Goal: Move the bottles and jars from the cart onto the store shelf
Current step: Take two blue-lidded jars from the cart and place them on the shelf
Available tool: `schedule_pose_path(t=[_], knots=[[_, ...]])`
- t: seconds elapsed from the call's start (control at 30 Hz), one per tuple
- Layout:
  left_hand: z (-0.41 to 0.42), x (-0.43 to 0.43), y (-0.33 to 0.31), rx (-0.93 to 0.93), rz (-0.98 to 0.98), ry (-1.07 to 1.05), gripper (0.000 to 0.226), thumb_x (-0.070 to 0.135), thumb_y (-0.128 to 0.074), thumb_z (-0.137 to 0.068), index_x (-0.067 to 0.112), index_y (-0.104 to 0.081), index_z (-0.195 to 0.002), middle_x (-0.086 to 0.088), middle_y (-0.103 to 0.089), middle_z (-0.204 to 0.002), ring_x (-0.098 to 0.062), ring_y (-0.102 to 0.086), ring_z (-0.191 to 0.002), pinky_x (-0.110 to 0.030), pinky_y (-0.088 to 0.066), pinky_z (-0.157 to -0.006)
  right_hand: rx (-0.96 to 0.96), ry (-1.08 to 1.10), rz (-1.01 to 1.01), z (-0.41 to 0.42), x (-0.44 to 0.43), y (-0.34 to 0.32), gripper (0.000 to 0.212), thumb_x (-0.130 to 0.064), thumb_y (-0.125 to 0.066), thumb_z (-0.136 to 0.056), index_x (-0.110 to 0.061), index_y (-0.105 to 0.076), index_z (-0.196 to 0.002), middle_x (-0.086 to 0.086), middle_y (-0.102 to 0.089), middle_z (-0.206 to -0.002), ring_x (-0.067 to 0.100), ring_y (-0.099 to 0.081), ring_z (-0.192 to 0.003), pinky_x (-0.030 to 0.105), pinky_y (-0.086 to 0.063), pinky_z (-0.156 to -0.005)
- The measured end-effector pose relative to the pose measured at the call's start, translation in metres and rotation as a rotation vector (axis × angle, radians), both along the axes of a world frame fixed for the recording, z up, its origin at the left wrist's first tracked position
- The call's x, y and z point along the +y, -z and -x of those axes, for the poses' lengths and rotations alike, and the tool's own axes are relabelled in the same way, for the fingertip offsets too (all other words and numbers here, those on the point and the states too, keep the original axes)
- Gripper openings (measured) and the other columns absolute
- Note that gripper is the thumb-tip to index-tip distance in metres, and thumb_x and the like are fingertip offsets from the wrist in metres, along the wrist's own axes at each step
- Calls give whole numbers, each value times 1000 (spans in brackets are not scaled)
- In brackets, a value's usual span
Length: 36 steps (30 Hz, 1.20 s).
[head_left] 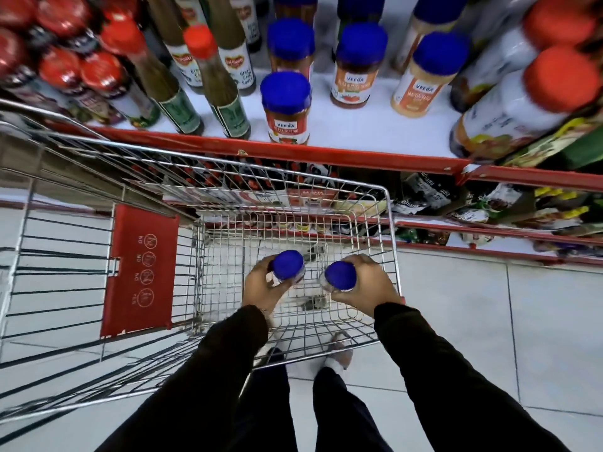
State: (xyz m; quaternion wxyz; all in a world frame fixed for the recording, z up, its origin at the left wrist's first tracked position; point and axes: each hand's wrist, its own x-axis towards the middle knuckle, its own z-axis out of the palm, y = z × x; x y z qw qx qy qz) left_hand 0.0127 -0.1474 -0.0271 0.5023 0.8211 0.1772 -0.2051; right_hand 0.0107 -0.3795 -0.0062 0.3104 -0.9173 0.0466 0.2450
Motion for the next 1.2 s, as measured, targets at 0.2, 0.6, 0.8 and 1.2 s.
schedule_pose_path(t=[0.2,0.6,0.8,1.2], knots=[[-9,-11,-73,-100,106,-28,60,7,-81,-77,8,-54,-131,-1,-61,-119,-7,-59,-106,0,-50,-68,-168,78,-86,-5,-13,-63,74,-62,-82,-62,-22,-60,-120,-4,-60,-114,17,-60,-101,29,-55,-89],[-72,-63,-188,-487,238,-84,57,4,-79,-80,5,-58,-133,-12,-65,-128,-6,-65,-105,-8,-54,-83,-668,304,-191,-56,-49,-174,58,-50,-87,-58,-23,-68,-106,-6,-60,-98,8,-60,-87,11,-44,-81],[-121,-96,-222,-617,226,-42,60,8,-81,-78,5,-57,-133,-11,-63,-130,-20,-59,-119,-2,-49,-86,-778,381,-174,-101,-71,-206,63,-48,-89,-64,-16,-66,-113,-4,-60,-104,12,-60,-88,14,-47,-79],[-159,-121,-208,-476,99,3,62,10,-78,-81,7,-53,-138,-12,-62,-135,-25,-57,-125,-36,-43,-112,-669,325,-214,-138,-85,-204,59,-24,-89,-68,-14,-62,-119,-6,-62,-100,13,-61,-91,23,-45,-82]])
